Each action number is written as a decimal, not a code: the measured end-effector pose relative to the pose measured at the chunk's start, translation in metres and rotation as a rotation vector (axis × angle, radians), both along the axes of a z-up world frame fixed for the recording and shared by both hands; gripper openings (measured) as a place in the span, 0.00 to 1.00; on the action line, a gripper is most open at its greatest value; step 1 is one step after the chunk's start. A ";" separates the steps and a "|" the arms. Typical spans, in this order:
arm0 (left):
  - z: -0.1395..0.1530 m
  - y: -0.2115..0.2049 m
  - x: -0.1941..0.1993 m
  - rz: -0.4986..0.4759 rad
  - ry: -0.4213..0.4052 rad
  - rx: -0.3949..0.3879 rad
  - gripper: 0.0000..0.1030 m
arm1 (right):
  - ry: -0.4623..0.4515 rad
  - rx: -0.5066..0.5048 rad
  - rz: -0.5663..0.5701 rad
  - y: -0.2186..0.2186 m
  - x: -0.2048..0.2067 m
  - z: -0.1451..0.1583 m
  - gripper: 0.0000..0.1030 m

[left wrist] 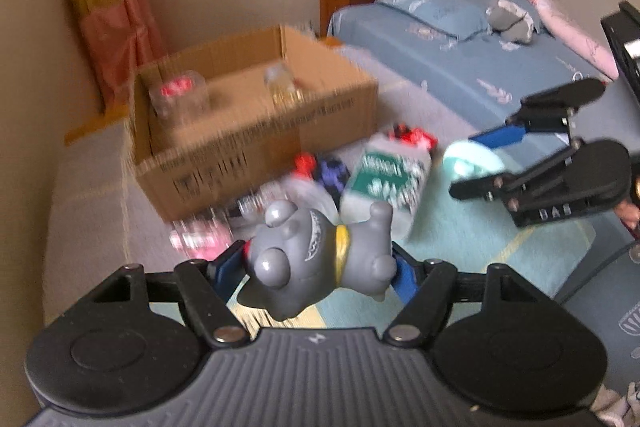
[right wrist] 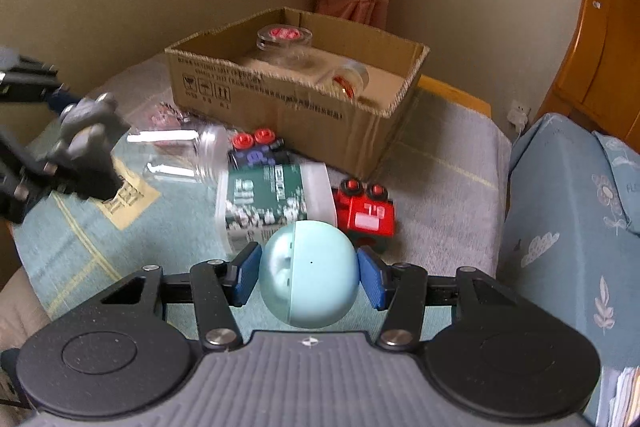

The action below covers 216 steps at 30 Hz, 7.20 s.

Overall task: Organize rigid objects
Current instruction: 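Carry the toy dog into the box and open left tool while right tool carries the case, then lower the mint-green case into the box and open right tool, then withdraw both tools from the box back toward the remaining items, then grasp the pink keychain bottle with left tool while right tool approaches the white MEDICAL bottle, then close right tool around the white MEDICAL cotton swab bottle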

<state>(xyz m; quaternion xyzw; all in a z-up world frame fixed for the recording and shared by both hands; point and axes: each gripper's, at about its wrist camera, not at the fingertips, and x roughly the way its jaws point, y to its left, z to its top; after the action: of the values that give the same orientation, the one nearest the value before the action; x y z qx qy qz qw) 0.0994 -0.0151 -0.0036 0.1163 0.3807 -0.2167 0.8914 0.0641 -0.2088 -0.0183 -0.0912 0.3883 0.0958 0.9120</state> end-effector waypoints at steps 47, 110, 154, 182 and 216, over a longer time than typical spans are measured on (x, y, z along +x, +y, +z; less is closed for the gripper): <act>0.006 0.106 0.048 0.294 -0.112 -0.045 0.95 | -0.046 0.007 0.215 0.113 0.164 0.057 0.56; -0.056 0.080 0.075 0.130 -0.034 -0.027 0.86 | -0.016 0.111 -0.235 0.036 -0.004 -0.041 1.00; -0.074 0.097 0.041 0.140 0.083 -0.106 0.49 | 0.027 0.028 -0.144 0.040 0.015 -0.037 0.86; -0.092 0.090 0.012 0.182 0.021 -0.046 0.99 | 0.057 0.061 -0.150 0.044 -0.005 -0.066 1.00; -0.054 0.094 0.017 0.093 0.026 -0.015 0.48 | 0.133 -0.030 -0.060 0.052 0.024 -0.040 0.84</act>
<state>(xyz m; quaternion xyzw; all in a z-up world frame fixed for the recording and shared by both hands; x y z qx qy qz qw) 0.1165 0.0789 -0.0579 0.0892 0.3955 -0.1793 0.8963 0.0883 -0.1566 -0.0587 -0.0864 0.4519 0.0683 0.8852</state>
